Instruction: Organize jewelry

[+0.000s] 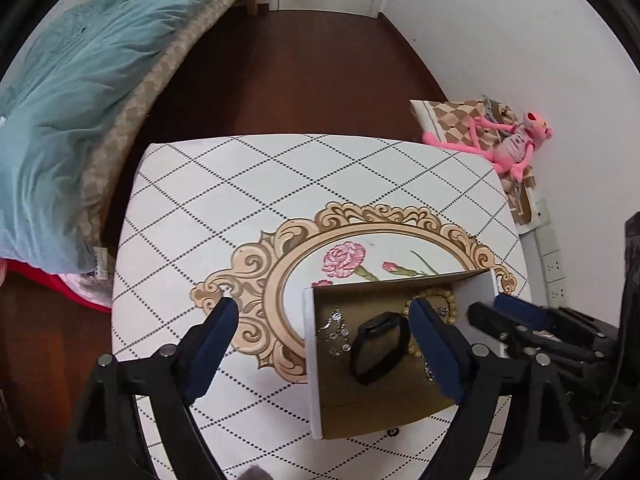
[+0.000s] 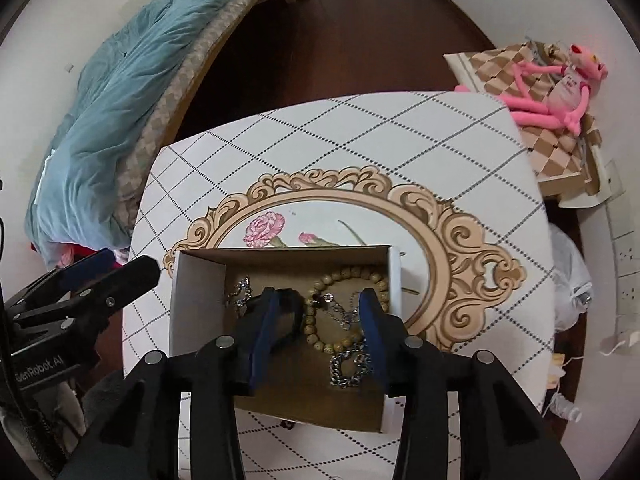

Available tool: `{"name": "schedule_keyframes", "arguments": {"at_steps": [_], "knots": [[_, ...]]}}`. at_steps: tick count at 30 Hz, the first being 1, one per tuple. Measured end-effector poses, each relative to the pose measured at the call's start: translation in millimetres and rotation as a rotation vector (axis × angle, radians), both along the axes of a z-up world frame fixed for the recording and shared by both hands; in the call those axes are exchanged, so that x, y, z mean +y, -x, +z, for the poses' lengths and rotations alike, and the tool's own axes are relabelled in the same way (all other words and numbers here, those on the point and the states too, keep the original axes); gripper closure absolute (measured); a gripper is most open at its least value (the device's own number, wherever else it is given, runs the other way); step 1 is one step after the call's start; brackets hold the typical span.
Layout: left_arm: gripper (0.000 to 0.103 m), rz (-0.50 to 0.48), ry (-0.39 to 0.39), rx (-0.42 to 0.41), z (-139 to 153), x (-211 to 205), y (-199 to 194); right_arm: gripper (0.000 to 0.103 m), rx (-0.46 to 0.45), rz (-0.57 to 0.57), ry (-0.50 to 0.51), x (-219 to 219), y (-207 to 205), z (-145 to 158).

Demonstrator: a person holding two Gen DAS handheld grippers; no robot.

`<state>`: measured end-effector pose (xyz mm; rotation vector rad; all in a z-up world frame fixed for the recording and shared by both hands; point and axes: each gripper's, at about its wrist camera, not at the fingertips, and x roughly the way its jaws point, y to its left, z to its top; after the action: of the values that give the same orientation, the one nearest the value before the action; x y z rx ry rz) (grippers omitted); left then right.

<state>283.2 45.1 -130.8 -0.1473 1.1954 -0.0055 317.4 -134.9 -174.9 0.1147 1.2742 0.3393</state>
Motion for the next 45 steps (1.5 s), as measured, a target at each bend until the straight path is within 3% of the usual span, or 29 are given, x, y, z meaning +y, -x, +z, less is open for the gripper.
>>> {"name": "schedule_keyframes", "arguments": {"at_steps": [2,3,4,7,11,13,22,38,45], "knots": [[0.014,0.01,-0.032,-0.002,0.8,1.2,3.9,0.059,-0.015,-0.013,0.017,-4.1,2.9,4.9],[0.009,0.017,-0.045,-0.004,1.0,2.1,6.3,0.056,-0.023,-0.018,0.03,-5.6,4.0,6.7],[0.004,0.022,-0.053,-0.01,1.4,2.7,8.8,0.049,-0.034,-0.024,0.045,-7.6,6.8,9.2],[0.003,0.046,-0.095,-0.029,1.8,3.1,21.0,0.027,-0.066,-0.035,0.11,-12.1,16.8,13.9],[0.003,0.067,-0.141,-0.04,-1.5,0.0,38.7,0.022,-0.08,-0.048,0.191,-16.4,37.6,9.9],[0.002,0.077,-0.156,-0.038,-3.0,-1.6,47.9,0.003,-0.072,-0.057,0.207,-18.5,49.4,6.0],[0.002,0.086,-0.173,-0.081,18.6,-13.4,85.9,0.002,-0.162,-0.099,0.28,-25.1,89.2,32.4],[0.002,0.1,-0.171,-0.291,138.0,-30.9,179.5,0.002,-0.401,-0.138,0.23,-41.4,193.6,164.8],[0.002,0.104,-0.168,-0.354,175.5,-34.4,216.2,0.002,-0.5,-0.145,0.21,-46.7,242.8,218.0]]}}
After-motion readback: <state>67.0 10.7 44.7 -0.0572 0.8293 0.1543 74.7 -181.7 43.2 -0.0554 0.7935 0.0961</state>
